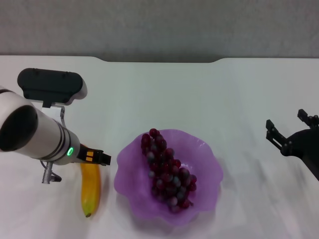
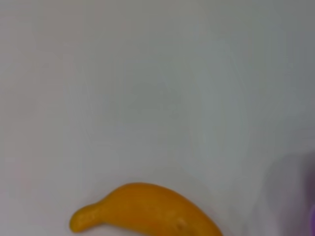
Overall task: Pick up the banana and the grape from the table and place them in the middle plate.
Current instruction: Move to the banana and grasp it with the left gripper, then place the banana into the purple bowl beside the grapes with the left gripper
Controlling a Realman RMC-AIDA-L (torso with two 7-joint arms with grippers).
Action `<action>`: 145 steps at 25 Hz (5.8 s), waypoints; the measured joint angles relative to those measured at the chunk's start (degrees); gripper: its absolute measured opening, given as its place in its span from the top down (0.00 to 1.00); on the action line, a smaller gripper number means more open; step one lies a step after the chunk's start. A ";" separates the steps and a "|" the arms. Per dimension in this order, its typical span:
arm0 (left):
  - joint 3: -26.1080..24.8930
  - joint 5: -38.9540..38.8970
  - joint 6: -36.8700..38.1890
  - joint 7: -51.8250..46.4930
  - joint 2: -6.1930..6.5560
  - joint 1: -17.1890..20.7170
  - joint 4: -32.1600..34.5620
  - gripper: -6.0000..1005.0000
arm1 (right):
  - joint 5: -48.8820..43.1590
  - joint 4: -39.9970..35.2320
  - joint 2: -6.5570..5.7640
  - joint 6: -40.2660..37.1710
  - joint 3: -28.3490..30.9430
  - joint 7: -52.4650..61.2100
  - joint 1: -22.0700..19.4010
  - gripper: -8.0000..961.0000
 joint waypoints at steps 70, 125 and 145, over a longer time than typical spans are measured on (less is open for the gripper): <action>-1.05 -0.17 11.46 -0.12 0.21 1.14 10.51 0.50 | -0.02 1.28 0.09 -0.45 -0.29 -1.76 -0.01 0.09; 4.24 -19.17 11.51 18.97 -0.19 23.25 -29.14 0.47 | 0.42 0.93 0.17 0.04 -0.71 -4.83 -0.09 0.09; 2.28 -37.44 8.72 32.83 -0.36 12.52 -15.31 0.46 | 0.28 0.66 0.18 0.10 -0.70 -4.84 0.69 0.09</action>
